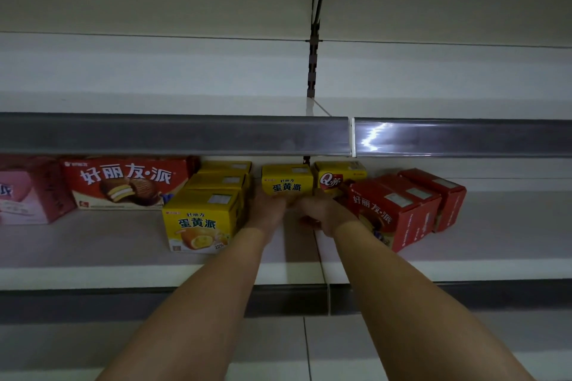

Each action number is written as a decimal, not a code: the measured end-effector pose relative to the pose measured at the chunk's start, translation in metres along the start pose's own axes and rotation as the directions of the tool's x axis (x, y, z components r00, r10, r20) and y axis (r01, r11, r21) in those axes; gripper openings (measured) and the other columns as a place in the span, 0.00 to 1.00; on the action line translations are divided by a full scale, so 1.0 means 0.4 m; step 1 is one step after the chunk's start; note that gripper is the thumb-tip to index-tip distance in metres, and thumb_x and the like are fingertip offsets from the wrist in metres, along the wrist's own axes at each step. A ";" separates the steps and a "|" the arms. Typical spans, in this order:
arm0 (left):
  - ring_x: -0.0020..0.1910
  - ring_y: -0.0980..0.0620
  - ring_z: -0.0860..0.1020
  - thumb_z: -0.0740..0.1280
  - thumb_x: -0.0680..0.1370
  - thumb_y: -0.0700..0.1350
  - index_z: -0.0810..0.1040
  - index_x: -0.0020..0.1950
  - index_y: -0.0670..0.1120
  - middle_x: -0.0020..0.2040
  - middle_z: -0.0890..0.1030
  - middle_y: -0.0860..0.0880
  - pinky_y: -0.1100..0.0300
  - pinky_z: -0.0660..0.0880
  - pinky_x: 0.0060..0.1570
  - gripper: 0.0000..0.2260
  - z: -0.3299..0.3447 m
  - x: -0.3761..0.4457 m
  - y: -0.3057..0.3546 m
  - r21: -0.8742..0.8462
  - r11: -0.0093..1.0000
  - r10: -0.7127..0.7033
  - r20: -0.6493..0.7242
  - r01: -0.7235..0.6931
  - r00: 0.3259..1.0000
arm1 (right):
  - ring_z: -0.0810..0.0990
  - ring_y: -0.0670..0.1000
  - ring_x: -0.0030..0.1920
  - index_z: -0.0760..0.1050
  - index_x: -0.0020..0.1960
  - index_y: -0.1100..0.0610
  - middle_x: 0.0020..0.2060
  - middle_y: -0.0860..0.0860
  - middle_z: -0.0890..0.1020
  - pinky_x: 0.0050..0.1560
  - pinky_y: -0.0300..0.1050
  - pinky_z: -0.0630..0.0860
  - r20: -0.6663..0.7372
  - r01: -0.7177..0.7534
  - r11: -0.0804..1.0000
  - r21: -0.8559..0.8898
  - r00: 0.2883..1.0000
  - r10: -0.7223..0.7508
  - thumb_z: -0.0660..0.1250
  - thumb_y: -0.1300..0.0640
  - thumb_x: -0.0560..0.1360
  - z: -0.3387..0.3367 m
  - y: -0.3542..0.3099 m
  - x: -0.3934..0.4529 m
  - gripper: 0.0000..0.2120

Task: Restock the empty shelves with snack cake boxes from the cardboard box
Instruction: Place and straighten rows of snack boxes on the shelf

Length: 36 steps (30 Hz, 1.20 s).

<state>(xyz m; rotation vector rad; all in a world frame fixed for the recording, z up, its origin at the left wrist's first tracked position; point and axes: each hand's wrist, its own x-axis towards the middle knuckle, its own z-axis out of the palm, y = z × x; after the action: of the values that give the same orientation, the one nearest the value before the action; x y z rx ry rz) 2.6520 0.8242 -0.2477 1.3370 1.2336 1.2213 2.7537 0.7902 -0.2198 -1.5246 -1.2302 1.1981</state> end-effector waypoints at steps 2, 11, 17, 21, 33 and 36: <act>0.56 0.49 0.78 0.69 0.72 0.36 0.72 0.68 0.42 0.57 0.80 0.46 0.65 0.76 0.46 0.24 -0.001 0.007 0.006 -0.049 0.999 0.006 0.029 -0.005 1.000 | 0.73 0.46 0.37 0.76 0.51 0.56 0.38 0.49 0.77 0.34 0.37 0.69 0.025 0.019 1.000 0.015 1.000 -0.019 0.66 0.65 0.74 0.007 -0.001 0.001 0.08; 0.54 0.47 0.77 0.61 0.76 0.34 0.77 0.58 0.43 0.53 0.79 0.47 0.64 0.68 0.46 0.13 0.092 -0.040 0.001 0.206 0.978 0.042 -0.017 -0.037 0.999 | 0.79 0.61 0.45 0.77 0.44 0.67 0.42 0.62 0.80 0.38 0.43 0.62 -0.659 0.247 0.861 -0.444 0.562 -0.501 0.59 0.54 0.77 -0.047 -0.030 -0.046 0.17; 0.71 0.51 0.63 0.64 0.73 0.37 0.54 0.78 0.52 0.70 0.68 0.53 0.47 0.65 0.70 0.35 0.220 -0.098 0.046 0.117 0.993 -0.011 0.326 -0.029 0.945 | 0.76 0.63 0.51 0.77 0.43 0.68 0.44 0.65 0.79 0.51 0.51 0.67 -0.773 0.166 0.861 -0.481 0.383 -0.505 0.58 0.58 0.73 -0.271 0.006 -0.097 0.14; 0.59 0.53 0.73 0.70 0.67 0.30 0.64 0.66 0.55 0.57 0.77 0.53 0.53 0.74 0.54 0.34 0.264 -0.117 0.050 0.085 0.996 -0.068 0.326 0.042 0.943 | 0.70 0.58 0.61 0.75 0.59 0.57 0.60 0.57 0.75 0.58 0.50 0.63 -0.855 0.012 0.929 -0.369 0.388 -0.344 0.58 0.57 0.78 -0.398 0.080 -0.110 0.13; 0.53 0.46 0.77 0.64 0.69 0.32 0.72 0.47 0.45 0.50 0.79 0.42 0.52 0.74 0.53 0.11 0.331 -0.172 0.070 0.203 0.974 -0.156 0.298 0.097 0.942 | 0.79 0.58 0.53 0.72 0.62 0.53 0.53 0.54 0.81 0.57 0.58 0.77 -0.566 -0.091 0.993 -0.077 0.824 0.032 0.67 0.50 0.58 -0.640 0.288 0.086 0.32; 0.59 0.45 0.74 0.63 0.72 0.32 0.74 0.47 0.45 0.56 0.78 0.42 0.47 0.69 0.64 0.09 0.331 -0.176 0.056 0.292 0.933 -0.298 0.300 0.210 0.906 | 0.80 0.59 0.53 0.72 0.63 0.56 0.54 0.56 0.81 0.56 0.57 0.78 -0.504 -0.006 0.999 -0.033 0.864 -0.012 0.66 0.56 0.65 -0.647 0.238 0.057 0.27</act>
<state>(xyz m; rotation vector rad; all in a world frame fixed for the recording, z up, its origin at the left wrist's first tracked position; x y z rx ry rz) 2.7852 0.7523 -0.2430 1.4430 1.2924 0.6278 3.0275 0.7865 -0.2609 -1.7183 -0.8976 0.7030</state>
